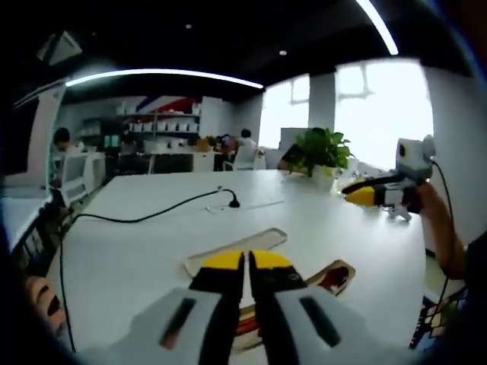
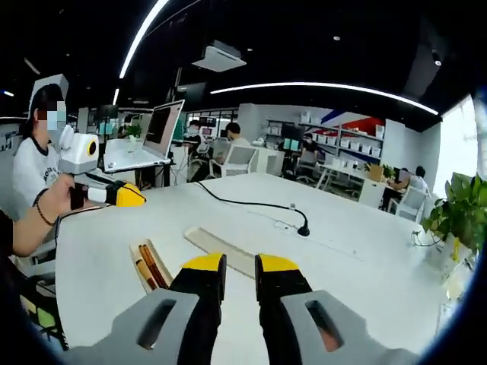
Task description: Arrange the utensils inside the cutlery case until each visible utensil rests in its matching compartment.
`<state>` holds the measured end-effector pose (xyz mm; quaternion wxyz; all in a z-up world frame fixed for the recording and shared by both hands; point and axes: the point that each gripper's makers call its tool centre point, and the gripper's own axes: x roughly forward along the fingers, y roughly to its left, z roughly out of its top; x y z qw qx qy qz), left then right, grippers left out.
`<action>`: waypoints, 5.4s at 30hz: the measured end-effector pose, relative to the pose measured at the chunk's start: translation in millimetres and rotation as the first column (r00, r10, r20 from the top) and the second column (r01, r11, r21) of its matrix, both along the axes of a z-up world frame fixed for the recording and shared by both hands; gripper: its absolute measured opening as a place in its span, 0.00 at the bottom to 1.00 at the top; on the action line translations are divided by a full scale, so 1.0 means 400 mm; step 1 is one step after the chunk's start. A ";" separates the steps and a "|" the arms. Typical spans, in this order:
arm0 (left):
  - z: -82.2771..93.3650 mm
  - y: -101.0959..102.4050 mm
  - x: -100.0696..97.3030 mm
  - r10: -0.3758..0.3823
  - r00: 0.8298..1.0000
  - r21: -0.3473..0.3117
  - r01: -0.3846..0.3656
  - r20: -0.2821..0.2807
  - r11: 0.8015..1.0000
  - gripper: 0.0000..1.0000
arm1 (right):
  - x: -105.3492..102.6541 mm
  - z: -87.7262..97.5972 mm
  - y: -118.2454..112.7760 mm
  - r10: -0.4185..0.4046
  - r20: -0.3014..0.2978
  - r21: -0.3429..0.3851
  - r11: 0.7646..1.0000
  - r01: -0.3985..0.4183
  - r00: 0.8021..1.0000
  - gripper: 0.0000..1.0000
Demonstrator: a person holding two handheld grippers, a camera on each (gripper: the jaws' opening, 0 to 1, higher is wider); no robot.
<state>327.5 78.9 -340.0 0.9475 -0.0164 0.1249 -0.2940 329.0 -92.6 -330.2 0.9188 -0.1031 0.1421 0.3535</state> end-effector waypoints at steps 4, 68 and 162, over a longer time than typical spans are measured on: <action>-0.022 -0.009 0.032 0.004 1.000 0.047 -0.003 -0.022 0.999 0.04 | 0.027 -0.019 -0.009 -0.014 -0.005 -0.017 1.000 0.014 1.000 0.17; -0.257 0.039 0.256 0.132 0.838 0.132 -0.073 -0.529 0.989 0.32 | 0.328 -0.317 -0.060 -0.176 -0.319 -0.340 0.938 0.061 0.931 0.20; -0.140 -0.034 0.258 -0.155 0.787 -0.538 -0.249 -0.597 0.805 0.03 | 0.320 -0.337 -0.077 -0.239 -0.309 -0.189 0.964 0.186 0.921 0.05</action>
